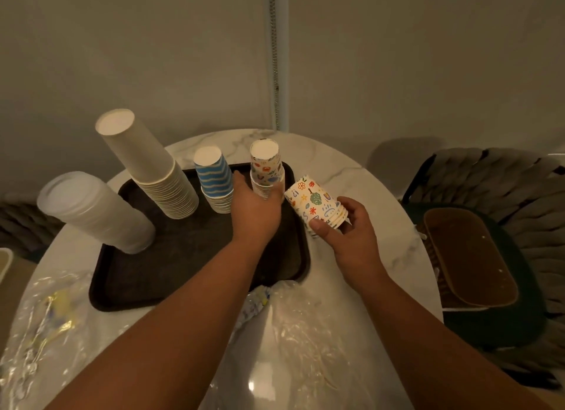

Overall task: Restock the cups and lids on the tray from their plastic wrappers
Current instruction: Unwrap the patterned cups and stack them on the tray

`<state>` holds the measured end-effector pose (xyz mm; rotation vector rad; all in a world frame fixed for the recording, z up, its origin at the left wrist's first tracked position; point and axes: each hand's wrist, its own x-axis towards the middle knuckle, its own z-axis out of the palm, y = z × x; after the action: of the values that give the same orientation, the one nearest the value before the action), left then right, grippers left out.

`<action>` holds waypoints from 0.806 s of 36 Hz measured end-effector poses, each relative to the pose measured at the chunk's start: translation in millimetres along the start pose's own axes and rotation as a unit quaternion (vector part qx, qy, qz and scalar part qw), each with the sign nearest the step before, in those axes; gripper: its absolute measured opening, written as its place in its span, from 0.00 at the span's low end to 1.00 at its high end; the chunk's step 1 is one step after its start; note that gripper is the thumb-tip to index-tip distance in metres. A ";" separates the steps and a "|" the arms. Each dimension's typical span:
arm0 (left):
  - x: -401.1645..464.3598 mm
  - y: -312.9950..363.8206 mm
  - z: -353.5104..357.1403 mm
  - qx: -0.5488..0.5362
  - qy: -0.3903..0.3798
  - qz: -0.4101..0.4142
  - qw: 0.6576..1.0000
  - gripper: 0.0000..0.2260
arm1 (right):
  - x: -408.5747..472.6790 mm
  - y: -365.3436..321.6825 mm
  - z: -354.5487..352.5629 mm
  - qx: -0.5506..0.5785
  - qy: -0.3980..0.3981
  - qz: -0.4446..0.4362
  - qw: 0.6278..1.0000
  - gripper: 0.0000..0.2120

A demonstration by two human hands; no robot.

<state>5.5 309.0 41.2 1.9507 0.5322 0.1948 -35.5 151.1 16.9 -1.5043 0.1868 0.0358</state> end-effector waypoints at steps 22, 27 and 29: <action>-36.7 11.2 -36.6 -0.353 -0.154 -0.141 0.912 0.38 | -22.9 -12.2 41.8 -0.031 -0.050 -0.036 0.998 0.36; -32.9 18.2 -35.6 -0.340 -0.161 -0.123 0.918 0.35 | -21.5 -19.1 41.6 -0.016 -0.046 -0.046 0.998 0.32; -29.9 21.5 -33.7 -0.337 -0.161 -0.120 0.920 0.36 | -19.4 -20.8 40.8 0.003 -0.045 -0.048 0.998 0.30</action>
<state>-27.4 315.9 78.0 1.1977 0.4072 -0.0953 -47.7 192.0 42.5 -1.5003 0.0424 0.0266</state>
